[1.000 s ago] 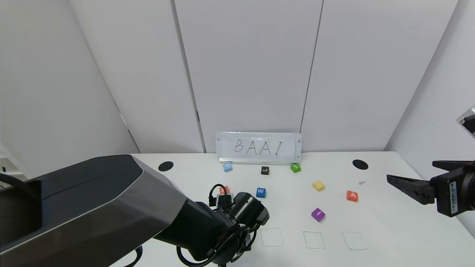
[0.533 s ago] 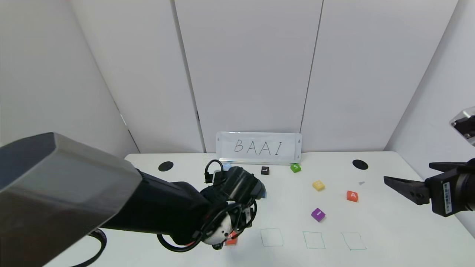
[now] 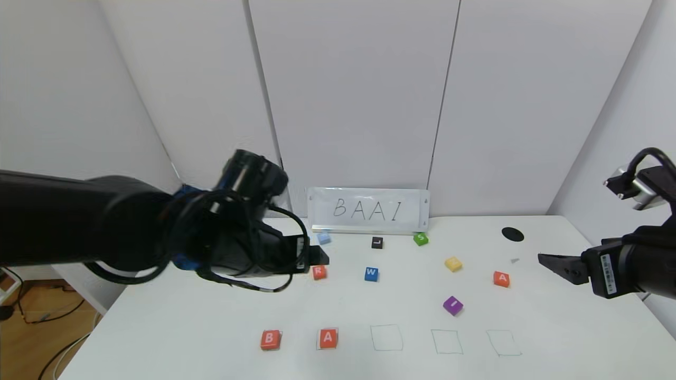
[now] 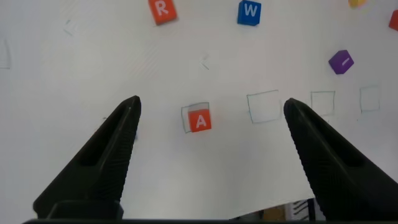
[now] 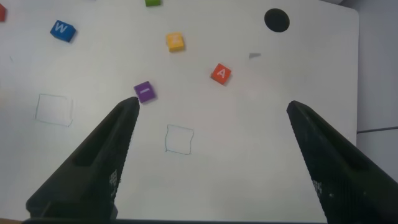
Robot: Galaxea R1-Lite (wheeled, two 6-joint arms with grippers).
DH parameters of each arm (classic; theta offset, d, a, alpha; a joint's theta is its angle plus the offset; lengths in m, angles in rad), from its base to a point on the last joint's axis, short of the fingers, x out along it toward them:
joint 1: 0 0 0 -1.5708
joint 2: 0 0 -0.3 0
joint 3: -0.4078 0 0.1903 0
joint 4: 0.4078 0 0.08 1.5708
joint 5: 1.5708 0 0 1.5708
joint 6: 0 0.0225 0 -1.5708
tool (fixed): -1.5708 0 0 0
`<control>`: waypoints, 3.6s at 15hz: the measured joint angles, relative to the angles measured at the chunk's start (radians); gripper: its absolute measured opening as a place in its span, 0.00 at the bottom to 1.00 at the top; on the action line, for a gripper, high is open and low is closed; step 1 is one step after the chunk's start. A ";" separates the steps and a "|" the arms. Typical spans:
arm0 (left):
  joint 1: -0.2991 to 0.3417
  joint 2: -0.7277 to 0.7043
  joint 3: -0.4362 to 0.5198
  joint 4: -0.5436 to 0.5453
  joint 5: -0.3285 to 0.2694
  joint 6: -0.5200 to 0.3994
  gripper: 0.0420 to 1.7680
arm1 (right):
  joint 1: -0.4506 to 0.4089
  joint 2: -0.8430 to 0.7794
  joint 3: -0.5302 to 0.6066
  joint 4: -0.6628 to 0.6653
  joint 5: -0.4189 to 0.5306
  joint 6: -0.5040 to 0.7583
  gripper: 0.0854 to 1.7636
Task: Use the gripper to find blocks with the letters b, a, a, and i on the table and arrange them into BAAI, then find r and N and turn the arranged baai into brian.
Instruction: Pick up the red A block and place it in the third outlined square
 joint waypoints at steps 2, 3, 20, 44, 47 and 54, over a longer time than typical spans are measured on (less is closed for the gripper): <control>0.047 -0.063 -0.023 0.061 -0.018 0.098 0.93 | -0.001 0.033 -0.004 0.008 -0.039 0.017 0.97; 0.065 -0.088 -0.025 0.064 -0.024 0.119 0.94 | 0.003 0.049 -0.009 0.016 -0.053 0.034 0.97; 0.152 -0.201 -0.027 0.137 -0.056 0.217 0.96 | -0.114 0.526 -0.188 0.035 -0.077 0.387 0.97; 0.173 -0.216 -0.004 0.122 -0.057 0.246 0.97 | -0.226 0.828 -0.369 -0.032 0.166 0.344 0.97; 0.171 -0.217 -0.001 0.122 -0.058 0.249 0.97 | -0.233 0.857 -0.387 -0.043 0.165 0.321 0.97; 0.168 -0.216 0.001 0.123 -0.059 0.249 0.97 | -0.256 0.910 -0.407 -0.077 0.168 0.302 0.97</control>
